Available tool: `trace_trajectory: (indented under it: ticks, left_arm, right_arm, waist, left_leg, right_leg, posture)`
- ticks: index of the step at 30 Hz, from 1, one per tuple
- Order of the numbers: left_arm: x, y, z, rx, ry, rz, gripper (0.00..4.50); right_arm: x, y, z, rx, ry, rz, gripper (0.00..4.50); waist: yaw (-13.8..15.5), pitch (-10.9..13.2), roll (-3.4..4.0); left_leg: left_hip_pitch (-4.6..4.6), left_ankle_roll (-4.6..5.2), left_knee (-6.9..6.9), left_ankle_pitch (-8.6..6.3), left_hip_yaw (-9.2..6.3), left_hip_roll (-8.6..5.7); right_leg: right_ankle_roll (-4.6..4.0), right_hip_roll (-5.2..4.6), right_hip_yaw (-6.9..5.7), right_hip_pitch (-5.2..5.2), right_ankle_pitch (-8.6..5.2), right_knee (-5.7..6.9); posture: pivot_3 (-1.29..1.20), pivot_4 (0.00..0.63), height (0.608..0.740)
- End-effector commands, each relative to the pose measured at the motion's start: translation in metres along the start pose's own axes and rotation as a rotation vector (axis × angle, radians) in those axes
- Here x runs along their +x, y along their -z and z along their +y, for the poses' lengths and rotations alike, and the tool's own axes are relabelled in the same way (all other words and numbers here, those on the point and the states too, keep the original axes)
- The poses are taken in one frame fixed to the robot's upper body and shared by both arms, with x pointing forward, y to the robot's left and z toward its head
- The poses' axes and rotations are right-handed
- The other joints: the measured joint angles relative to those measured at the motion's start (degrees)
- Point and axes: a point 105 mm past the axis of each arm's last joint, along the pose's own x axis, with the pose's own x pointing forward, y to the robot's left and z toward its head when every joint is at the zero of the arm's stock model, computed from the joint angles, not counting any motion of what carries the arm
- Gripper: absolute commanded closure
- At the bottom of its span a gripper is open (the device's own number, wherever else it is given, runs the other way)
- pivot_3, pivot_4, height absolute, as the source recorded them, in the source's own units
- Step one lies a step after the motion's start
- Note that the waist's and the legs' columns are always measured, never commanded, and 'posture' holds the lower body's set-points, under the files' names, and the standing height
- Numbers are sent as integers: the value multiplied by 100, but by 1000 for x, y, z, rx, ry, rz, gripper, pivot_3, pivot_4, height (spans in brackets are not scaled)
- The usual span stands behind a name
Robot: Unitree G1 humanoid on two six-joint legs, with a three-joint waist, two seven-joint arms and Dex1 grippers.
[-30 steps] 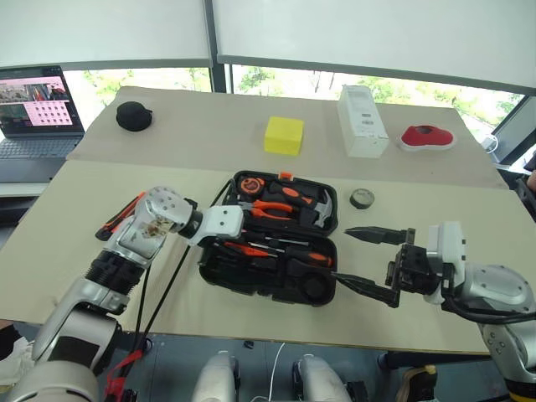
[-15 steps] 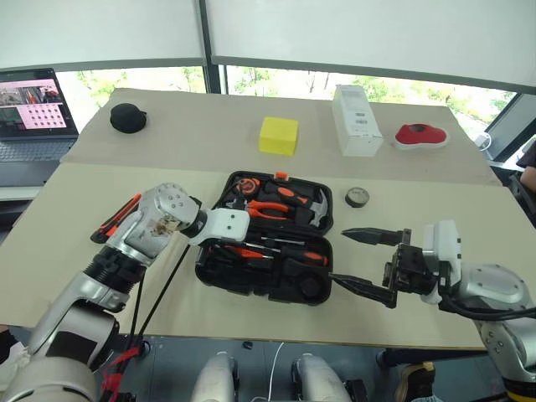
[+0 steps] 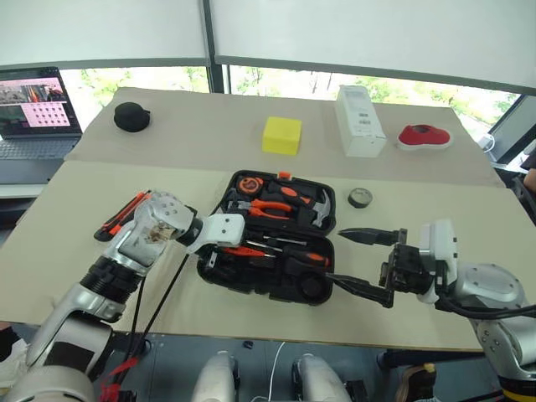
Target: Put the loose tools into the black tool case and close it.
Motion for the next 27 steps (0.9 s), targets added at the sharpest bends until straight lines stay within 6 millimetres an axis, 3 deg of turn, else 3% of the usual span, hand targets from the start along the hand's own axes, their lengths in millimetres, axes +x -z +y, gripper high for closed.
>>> trace_trajectory:
  ticks: [1,8,9,11,16,20,27]
  left_arm:
    - [-14,-21,3,43,-59,-109,304]
    - [-25,-23,7,38,-123,-201,304]
    - [-25,-24,9,15,-136,-237,822]
    - [-21,-22,11,24,-144,-266,1313]
    - [-10,-13,18,11,-182,-315,3080]
    - [-1,-6,12,9,-167,-332,4433]
    - [13,19,5,-21,-189,-239,4433]
  right_arm:
    - [2,-7,1,-2,-23,-31,0]
    - [4,-6,0,6,-39,-29,0]
    - [4,-6,0,6,-41,-30,0]
    - [5,-6,0,5,-44,-32,0]
    - [6,-6,0,4,-51,-40,0]
    - [5,-6,0,5,-49,-39,0]
    - [3,-4,1,11,-21,-42,0]
  waist:
    - [6,0,0]
    - [5,0,0]
    - [6,0,0]
    - [19,0,0]
    - [42,0,0]
    - [46,0,0]
    - [48,0,0]
  left_leg:
    - [0,0,0,0,1,0]
    - [1,0,-1,0,1,0]
    - [1,0,-1,0,1,0]
    - [1,0,0,0,1,0]
    - [1,0,2,0,2,-2]
    - [1,0,1,0,2,-2]
    - [1,0,1,0,2,-1]
  right_leg:
    - [0,-1,0,0,0,0]
    - [0,1,0,0,0,1]
    - [0,1,0,0,0,1]
    - [0,0,0,0,0,0]
    - [1,0,-1,2,1,1]
    - [1,-1,0,1,1,0]
    - [1,0,-1,1,1,1]
  posture:
    - [0,150,740]
    - [0,150,740]
    - [0,150,740]
    - [0,150,740]
    - [0,150,740]
    - [0,150,740]
    - [0,150,740]
